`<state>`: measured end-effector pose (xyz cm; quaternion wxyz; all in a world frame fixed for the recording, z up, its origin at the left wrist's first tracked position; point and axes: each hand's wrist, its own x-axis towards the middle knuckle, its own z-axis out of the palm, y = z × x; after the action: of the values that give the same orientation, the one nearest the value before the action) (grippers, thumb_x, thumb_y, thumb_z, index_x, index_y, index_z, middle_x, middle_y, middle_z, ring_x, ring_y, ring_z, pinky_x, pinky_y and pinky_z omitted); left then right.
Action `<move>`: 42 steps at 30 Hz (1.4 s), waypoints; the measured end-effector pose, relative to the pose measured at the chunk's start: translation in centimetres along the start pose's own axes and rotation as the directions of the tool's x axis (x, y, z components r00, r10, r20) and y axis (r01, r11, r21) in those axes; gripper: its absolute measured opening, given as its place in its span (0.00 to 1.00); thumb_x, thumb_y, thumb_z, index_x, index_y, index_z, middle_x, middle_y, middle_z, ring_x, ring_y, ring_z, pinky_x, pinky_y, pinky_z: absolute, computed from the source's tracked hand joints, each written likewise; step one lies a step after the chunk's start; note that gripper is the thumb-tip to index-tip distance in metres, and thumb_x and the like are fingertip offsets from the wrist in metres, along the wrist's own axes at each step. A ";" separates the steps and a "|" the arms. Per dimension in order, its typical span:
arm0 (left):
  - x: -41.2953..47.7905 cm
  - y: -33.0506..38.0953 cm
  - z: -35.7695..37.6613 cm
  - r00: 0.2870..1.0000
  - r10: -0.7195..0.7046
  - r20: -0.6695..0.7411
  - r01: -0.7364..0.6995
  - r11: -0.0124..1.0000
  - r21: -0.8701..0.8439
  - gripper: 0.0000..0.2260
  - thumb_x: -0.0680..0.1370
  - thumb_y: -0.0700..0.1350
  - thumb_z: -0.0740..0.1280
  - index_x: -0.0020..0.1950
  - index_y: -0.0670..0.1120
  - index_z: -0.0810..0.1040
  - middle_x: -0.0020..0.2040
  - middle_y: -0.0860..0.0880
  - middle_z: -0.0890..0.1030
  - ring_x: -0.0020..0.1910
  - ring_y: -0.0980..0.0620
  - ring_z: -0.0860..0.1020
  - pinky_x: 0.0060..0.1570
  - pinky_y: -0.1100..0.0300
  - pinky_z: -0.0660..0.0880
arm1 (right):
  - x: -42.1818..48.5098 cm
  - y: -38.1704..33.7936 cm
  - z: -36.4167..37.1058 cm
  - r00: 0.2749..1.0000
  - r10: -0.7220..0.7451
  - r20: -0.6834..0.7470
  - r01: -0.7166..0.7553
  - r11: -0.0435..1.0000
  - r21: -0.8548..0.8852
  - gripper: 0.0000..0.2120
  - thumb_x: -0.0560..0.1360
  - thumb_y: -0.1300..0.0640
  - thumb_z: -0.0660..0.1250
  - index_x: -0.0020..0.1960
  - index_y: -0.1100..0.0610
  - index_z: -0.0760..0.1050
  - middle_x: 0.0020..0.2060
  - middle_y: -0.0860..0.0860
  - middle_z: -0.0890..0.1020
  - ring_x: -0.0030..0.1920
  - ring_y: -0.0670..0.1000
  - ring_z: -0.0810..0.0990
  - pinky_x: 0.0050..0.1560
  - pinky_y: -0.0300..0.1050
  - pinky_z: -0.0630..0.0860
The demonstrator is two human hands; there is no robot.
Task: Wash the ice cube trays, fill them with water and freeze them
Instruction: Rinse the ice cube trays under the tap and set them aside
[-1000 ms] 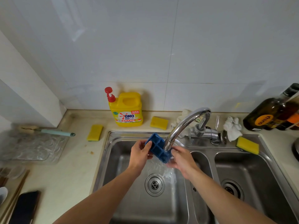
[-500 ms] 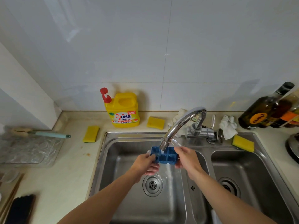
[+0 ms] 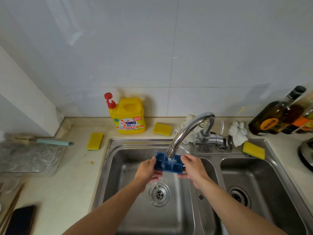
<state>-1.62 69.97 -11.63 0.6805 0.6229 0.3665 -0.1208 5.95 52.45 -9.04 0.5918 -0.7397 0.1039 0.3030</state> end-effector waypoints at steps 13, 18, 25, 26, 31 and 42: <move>0.9 0.4 -0.9 0.980 0.043 -0.193 -0.056 0.996 -0.067 0.15 0.85 0.53 0.57 0.54 0.45 0.79 0.44 0.43 0.86 0.42 0.45 0.86 0.39 0.54 0.82 | -0.8 -0.3 1.6 0.996 -0.042 0.080 0.039 0.999 0.037 0.07 0.83 0.61 0.63 0.58 0.54 0.78 0.52 0.56 0.84 0.45 0.54 0.88 0.40 0.46 0.84; 0.2 -0.1 -0.1 0.996 0.094 -0.004 -0.094 0.996 0.001 0.15 0.85 0.53 0.59 0.55 0.43 0.79 0.43 0.44 0.86 0.40 0.46 0.86 0.39 0.57 0.83 | -0.7 -0.2 0.2 0.996 0.043 -0.072 -0.039 0.998 0.054 0.08 0.84 0.63 0.62 0.53 0.52 0.77 0.51 0.57 0.83 0.50 0.59 0.85 0.44 0.51 0.85; 0.7 -0.1 0.0 0.999 0.039 0.037 -0.040 0.999 0.021 0.13 0.86 0.52 0.56 0.58 0.46 0.76 0.47 0.42 0.86 0.42 0.45 0.86 0.42 0.54 0.84 | -0.9 -1.2 1.1 0.991 -0.133 0.005 0.132 0.980 -0.149 0.10 0.84 0.60 0.61 0.52 0.50 0.79 0.51 0.54 0.83 0.50 0.54 0.85 0.41 0.46 0.84; 0.6 -0.1 0.0 0.998 0.041 0.053 -0.042 0.999 0.032 0.13 0.86 0.52 0.56 0.57 0.47 0.76 0.45 0.43 0.86 0.42 0.45 0.86 0.41 0.55 0.83 | -0.8 -1.1 0.7 0.992 -0.123 -0.003 0.121 0.979 -0.162 0.09 0.84 0.60 0.61 0.54 0.50 0.78 0.52 0.54 0.83 0.51 0.55 0.85 0.40 0.45 0.83; 0.4 -0.8 0.6 0.986 -0.006 0.167 -0.003 0.999 0.052 0.14 0.85 0.54 0.58 0.56 0.47 0.78 0.44 0.42 0.86 0.44 0.44 0.87 0.44 0.53 0.84 | -0.5 -0.1 -1.3 0.996 0.024 -0.087 -0.035 0.990 -0.135 0.10 0.83 0.60 0.61 0.49 0.50 0.79 0.50 0.54 0.82 0.47 0.53 0.82 0.39 0.47 0.82; 1.0 0.1 0.8 0.991 0.128 -0.037 -0.125 0.990 0.058 0.07 0.82 0.46 0.64 0.53 0.46 0.80 0.42 0.43 0.86 0.36 0.43 0.86 0.37 0.52 0.83 | -0.7 -0.5 -1.0 0.999 0.043 0.031 -0.041 0.996 -0.081 0.07 0.84 0.59 0.62 0.57 0.54 0.79 0.50 0.56 0.84 0.46 0.55 0.87 0.41 0.46 0.84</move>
<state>-0.53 69.52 -12.22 0.6618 0.6658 0.3364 -0.0748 5.97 51.54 -8.10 0.5568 -0.7554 0.0977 0.3313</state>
